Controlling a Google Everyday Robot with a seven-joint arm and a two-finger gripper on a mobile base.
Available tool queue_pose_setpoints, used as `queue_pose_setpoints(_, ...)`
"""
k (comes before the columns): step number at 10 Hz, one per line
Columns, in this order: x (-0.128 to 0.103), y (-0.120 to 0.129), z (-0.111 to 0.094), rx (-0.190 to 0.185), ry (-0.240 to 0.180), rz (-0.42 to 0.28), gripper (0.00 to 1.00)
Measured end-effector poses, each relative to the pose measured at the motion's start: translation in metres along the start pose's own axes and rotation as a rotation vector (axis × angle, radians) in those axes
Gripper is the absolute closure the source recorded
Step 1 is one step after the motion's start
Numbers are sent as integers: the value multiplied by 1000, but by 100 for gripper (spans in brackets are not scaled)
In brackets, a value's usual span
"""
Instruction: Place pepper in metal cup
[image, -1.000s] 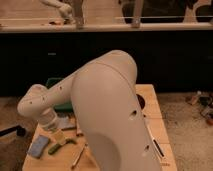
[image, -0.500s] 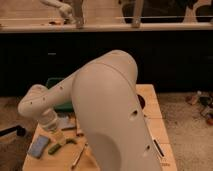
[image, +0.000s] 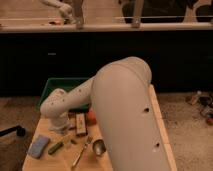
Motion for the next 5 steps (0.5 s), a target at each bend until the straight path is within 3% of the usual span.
queue_pose_setpoints(2, -4, 1, 12, -21, -19, 21, 20)
queue_pose_setpoints(5, -17, 1, 23, -49, -4, 33, 20)
